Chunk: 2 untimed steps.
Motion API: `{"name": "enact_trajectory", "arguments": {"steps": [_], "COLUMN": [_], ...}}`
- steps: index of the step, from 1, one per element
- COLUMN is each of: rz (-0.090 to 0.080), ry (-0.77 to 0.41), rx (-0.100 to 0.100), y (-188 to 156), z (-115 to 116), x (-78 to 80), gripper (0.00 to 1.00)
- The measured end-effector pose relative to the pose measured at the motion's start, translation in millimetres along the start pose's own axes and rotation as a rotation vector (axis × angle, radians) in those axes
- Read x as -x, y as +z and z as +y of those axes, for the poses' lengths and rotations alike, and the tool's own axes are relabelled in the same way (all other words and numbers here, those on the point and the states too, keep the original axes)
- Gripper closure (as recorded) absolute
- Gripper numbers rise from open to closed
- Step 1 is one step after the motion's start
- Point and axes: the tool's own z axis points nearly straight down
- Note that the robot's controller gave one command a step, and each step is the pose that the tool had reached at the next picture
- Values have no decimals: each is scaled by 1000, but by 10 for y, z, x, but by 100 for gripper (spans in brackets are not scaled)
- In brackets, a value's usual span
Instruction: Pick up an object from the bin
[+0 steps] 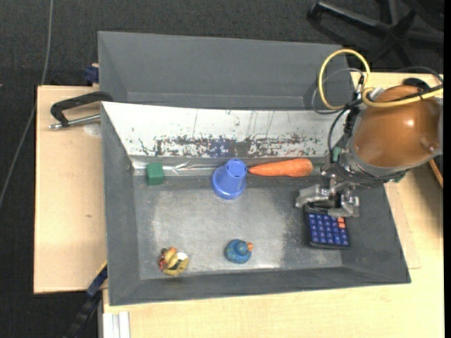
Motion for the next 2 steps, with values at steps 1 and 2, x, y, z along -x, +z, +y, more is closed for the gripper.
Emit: {"name": "enact_trajectory", "arguments": {"steps": [1,2], "rz": [-5,-17], "ry": [-63,-214], "rx": [-1,-5], "y": [-47,-31], "z": [79,315], "x": [-28,-78], "gripper": [100,100]}}
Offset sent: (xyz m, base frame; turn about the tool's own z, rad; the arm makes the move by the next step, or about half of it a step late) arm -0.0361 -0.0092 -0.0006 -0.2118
